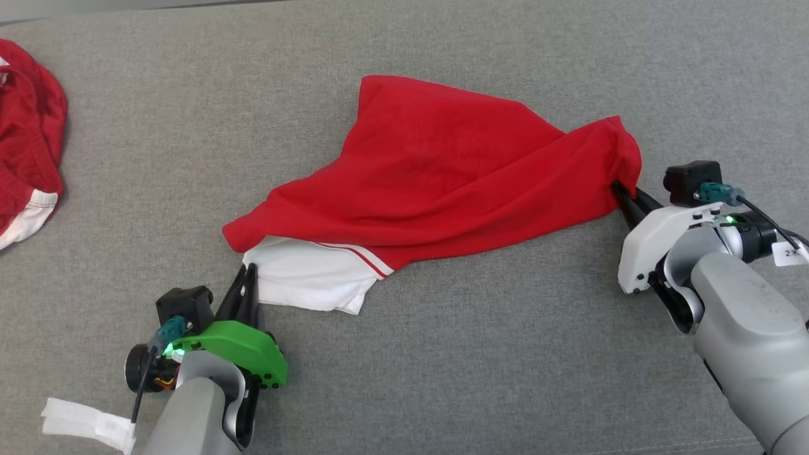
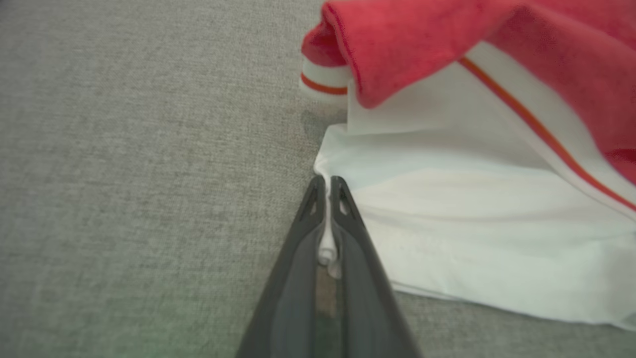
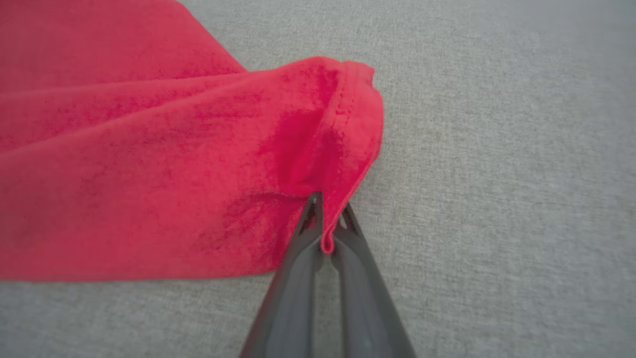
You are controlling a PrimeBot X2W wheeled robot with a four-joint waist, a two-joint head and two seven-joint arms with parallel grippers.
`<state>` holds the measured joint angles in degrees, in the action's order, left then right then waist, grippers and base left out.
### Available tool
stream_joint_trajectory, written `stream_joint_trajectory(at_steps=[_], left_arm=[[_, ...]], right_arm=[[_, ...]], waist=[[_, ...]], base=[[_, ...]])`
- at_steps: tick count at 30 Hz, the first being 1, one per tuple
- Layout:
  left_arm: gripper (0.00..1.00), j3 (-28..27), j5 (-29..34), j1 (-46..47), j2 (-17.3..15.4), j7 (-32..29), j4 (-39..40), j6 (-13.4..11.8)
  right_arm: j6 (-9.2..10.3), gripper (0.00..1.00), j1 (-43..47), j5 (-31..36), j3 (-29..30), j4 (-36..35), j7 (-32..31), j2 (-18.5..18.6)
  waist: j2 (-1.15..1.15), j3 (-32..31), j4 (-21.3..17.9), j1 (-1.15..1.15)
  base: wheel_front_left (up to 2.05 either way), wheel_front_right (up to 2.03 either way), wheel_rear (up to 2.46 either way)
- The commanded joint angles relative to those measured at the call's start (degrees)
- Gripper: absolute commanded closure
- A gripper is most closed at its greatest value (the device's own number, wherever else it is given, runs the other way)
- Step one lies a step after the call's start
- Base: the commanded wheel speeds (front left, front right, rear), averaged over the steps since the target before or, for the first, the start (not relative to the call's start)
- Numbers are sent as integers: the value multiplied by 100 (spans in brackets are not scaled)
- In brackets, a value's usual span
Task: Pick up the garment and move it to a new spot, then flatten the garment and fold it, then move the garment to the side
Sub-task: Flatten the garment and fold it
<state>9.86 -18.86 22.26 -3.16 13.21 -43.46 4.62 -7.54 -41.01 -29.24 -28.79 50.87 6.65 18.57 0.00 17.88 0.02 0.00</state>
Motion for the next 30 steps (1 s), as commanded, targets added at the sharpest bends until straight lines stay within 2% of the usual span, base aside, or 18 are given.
stream_joint_trajectory(at_steps=[1,7,13,16,19,24,30], left_arm=[[100,16,-131,-196,25,-24,-36,34],[100,-238,-899,-381,10,159,979,194],[100,-335,-1833,-748,15,171,2446,251],[100,-342,-1999,-901,15,34,3072,204],[100,-305,-2319,-997,18,-144,3723,143],[100,-170,-3051,-568,7,-697,4564,55],[100,-210,-3324,846,-497,-1889,4801,-166]], right_arm=[[10,100,160,-159,63,-99,116,27],[10,100,698,-1018,434,-1104,345,65],[9,100,1315,-1488,817,-2286,48,274],[9,100,1595,-1511,1062,-2762,-158,324],[7,100,1834,-1701,1419,-3316,-378,164],[6,100,1856,-2050,2188,-4281,-889,-58],[6,100,1211,-1853,2807,-5094,-1846,-313]], waist=[[0,-155,0,0],[0,-558,-73,0],[0,-946,-159,0],[0,-1079,-192,0],[0,-1195,-216,0],[0,-1301,-238,0],[0,-1207,-355,0]], base=[[0,0,0],[0,0,0],[0,0,0],[0,0,0],[0,0,0],[0,0,0],[0,0,0]])
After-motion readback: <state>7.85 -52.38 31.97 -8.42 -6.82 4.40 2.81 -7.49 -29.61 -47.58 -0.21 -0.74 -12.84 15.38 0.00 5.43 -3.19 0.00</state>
